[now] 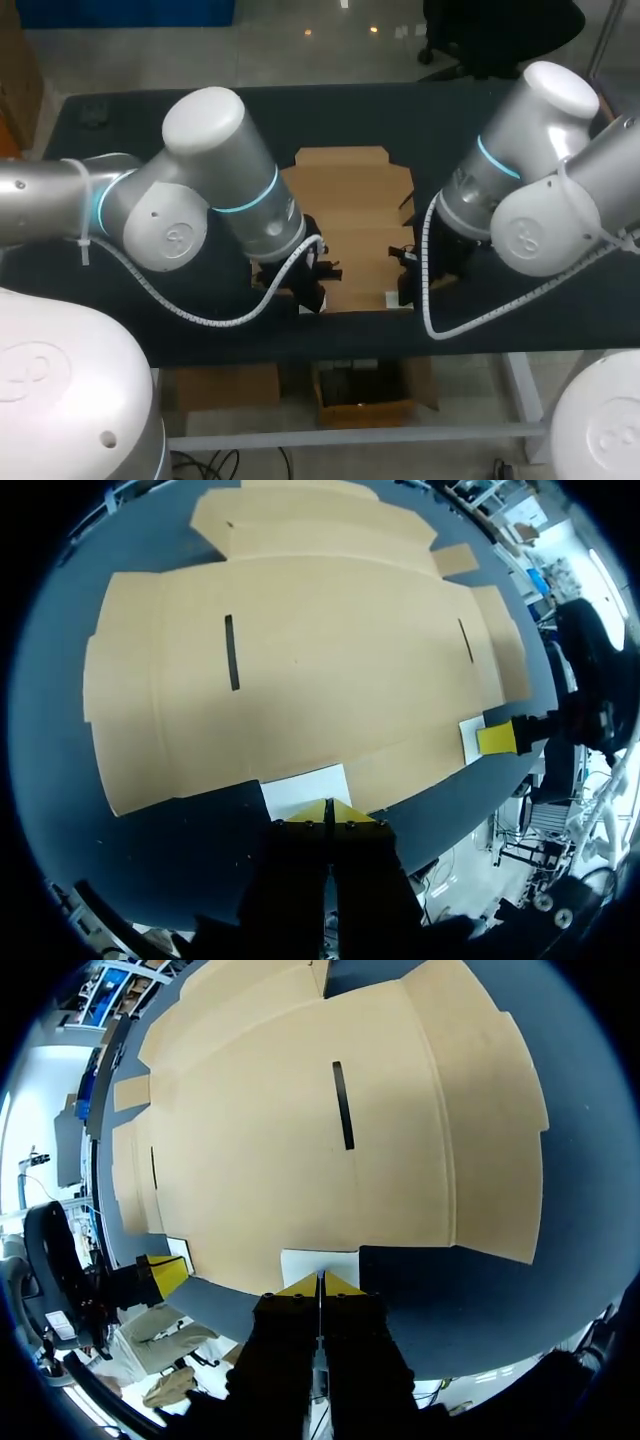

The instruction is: Assemble the packaging by folding the flat box into shape, placing the metal phone stand inside, and closing the box properly

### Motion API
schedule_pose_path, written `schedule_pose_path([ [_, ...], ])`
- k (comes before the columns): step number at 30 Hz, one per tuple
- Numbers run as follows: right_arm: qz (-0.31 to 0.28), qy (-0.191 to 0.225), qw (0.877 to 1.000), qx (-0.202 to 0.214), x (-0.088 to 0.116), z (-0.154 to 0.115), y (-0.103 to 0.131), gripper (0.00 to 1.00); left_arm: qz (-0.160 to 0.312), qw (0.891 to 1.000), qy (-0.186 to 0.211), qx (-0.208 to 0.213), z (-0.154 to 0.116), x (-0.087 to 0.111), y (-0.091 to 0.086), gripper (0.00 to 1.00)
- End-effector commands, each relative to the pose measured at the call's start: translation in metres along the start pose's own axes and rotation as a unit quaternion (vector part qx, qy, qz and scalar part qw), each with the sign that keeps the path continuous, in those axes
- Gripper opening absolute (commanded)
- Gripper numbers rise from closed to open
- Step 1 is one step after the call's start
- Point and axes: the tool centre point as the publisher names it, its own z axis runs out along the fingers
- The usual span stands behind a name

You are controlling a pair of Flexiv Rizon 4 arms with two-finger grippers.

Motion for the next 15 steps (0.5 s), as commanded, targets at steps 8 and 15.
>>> schedule_pose_path([
  [8, 0.014, -0.042, 0.999, -0.024, 0.003, 0.01, -0.008, 0.0, -0.009, 1.0, -0.014, -0.017, 0.01, 0.0, -0.003, 0.0],
  [15, 0.008, -0.035, 0.998, -0.054, 0.004, 0.001, -0.012, 0.0, -0.013, 1.0, -0.01, -0.013, -0.001, -0.004, 0.0, 0.0],
])
